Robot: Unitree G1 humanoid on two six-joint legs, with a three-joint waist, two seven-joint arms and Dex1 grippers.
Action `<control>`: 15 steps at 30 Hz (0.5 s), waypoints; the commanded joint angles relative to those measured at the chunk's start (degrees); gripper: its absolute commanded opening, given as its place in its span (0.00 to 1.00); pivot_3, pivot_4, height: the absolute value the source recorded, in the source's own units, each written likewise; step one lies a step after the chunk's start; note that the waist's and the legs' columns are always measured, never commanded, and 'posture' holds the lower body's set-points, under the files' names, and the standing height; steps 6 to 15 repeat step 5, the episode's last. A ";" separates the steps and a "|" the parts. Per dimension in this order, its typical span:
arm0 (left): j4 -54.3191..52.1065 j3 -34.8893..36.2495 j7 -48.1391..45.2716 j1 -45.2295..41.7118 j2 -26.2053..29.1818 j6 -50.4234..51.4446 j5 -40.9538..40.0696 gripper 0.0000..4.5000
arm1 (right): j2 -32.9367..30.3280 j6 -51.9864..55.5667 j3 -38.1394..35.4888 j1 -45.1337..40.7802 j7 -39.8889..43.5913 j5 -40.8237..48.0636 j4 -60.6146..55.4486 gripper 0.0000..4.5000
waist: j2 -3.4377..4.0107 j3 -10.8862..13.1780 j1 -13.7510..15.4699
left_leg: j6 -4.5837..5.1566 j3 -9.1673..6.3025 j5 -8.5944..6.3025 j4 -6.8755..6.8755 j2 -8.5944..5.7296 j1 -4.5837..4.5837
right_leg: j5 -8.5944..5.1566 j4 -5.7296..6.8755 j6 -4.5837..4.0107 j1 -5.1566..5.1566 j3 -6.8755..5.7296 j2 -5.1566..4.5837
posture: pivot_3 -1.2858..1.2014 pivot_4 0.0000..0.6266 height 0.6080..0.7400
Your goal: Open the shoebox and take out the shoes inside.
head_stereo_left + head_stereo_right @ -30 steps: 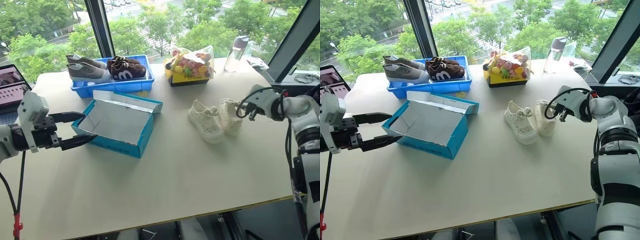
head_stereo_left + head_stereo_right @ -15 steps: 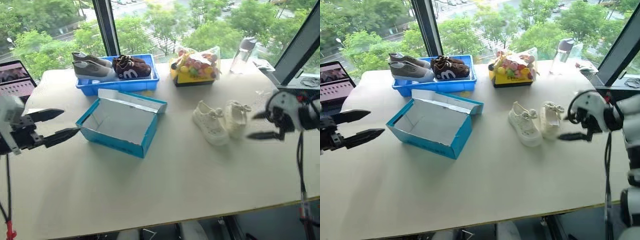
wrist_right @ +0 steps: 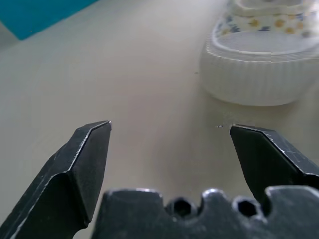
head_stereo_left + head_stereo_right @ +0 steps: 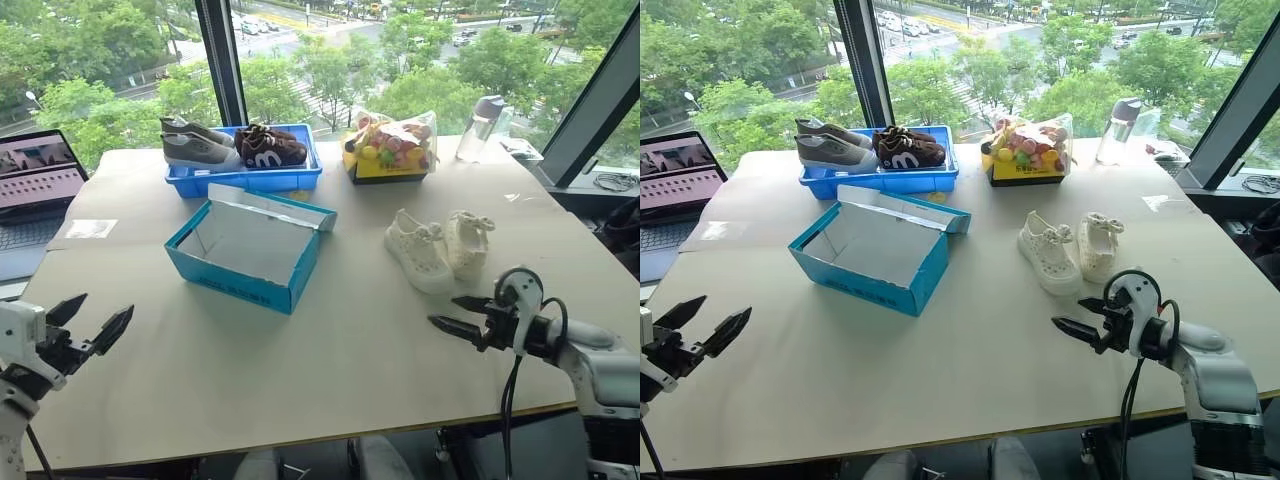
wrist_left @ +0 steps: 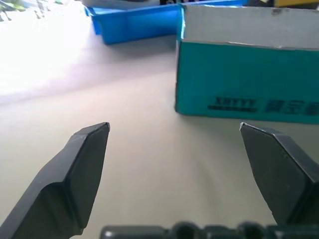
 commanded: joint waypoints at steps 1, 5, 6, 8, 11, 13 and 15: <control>-7.40 -3.73 5.20 -0.04 -2.80 -2.08 1.21 1.00 | 4.01 -10.52 1.22 -0.24 -9.83 -4.52 1.72 0.99 | -0.10 -0.03 0.09 | 0.00 -0.01 0.00 -0.02 0.02 -0.03 | 0.01 -0.01 0.01 -0.03 -0.01 0.02 | 0.52 0.24 1.00; -10.83 -9.23 9.00 1.57 -4.82 -2.15 5.55 1.00 | 8.91 -18.76 1.78 1.63 -17.74 -7.42 4.85 0.99 | -0.09 -0.04 0.09 | -0.20 -0.01 -0.17 -0.07 0.03 -0.05 | 0.19 -0.02 -0.29 -0.06 0.04 0.01 | 0.52 0.24 1.00; -10.83 -9.23 9.00 1.57 -4.82 -2.15 5.55 1.00 | 8.91 -18.76 1.78 1.63 -17.74 -7.42 4.85 0.99 | -0.09 -0.04 0.09 | -0.20 -0.01 -0.17 -0.07 0.03 -0.05 | 0.19 -0.02 -0.29 -0.06 0.04 0.01 | 0.52 0.24 1.00; -10.83 -9.23 9.00 1.57 -4.82 -2.15 5.55 1.00 | 8.91 -18.76 1.78 1.63 -17.74 -7.42 4.85 0.99 | -0.09 -0.04 0.09 | -0.20 -0.01 -0.17 -0.07 0.03 -0.05 | 0.19 -0.02 -0.29 -0.06 0.04 0.01 | 0.52 0.24 1.00; -10.83 -9.23 9.00 1.57 -4.82 -2.15 5.55 1.00 | 8.91 -18.76 1.78 1.63 -17.74 -7.42 4.85 0.99 | -0.09 -0.04 0.09 | -0.20 -0.01 -0.17 -0.07 0.03 -0.05 | 0.19 -0.02 -0.29 -0.06 0.04 0.01 | 0.52 0.24 1.00; -10.83 -9.23 9.00 1.57 -4.82 -2.15 5.55 1.00 | 8.91 -18.76 1.78 1.63 -17.74 -7.42 4.85 0.99 | -0.09 -0.04 0.09 | -0.20 -0.01 -0.17 -0.07 0.03 -0.05 | 0.19 -0.02 -0.29 -0.06 0.04 0.01 | 0.52 0.24 1.00; -10.83 -9.23 9.00 1.57 -4.82 -2.15 5.55 1.00 | 8.91 -18.76 1.78 1.63 -17.74 -7.42 4.85 0.99 | -0.09 -0.04 0.09 | -0.20 -0.01 -0.17 -0.07 0.03 -0.05 | 0.19 -0.02 -0.29 -0.06 0.04 0.01 | 0.52 0.24 1.00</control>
